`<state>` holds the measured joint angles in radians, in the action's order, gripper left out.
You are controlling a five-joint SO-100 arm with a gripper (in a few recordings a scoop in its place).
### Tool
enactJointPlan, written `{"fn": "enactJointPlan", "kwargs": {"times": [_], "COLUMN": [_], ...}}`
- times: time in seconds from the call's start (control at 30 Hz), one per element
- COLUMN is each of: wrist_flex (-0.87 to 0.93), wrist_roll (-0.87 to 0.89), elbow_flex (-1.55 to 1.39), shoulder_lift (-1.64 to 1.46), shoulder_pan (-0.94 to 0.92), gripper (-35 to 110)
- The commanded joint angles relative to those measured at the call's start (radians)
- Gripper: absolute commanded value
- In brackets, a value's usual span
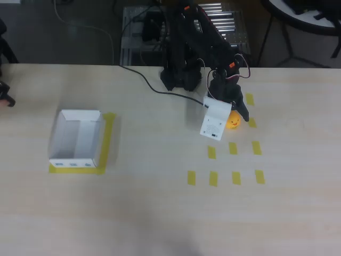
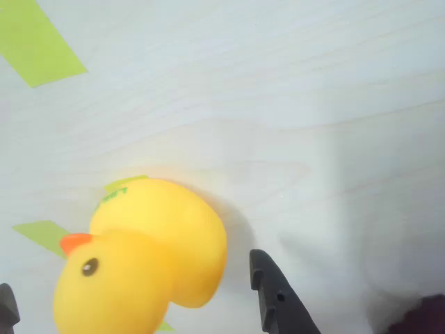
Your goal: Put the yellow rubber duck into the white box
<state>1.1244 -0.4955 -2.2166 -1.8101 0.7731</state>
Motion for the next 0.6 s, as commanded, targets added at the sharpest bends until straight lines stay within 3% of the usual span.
{"fn": "enactJointPlan", "kwargs": {"times": [0.0, 0.3, 0.57], "wrist_flex": [-0.012, -0.052, -0.087], "wrist_roll": [-0.006, 0.002, 0.028], "elbow_flex": [-0.018, -0.035, -0.038], "shoulder_lift": [-0.009, 0.014, 0.025], "shoulder_pan": [0.023, 0.029, 0.028], "gripper": [46, 43, 7]}}
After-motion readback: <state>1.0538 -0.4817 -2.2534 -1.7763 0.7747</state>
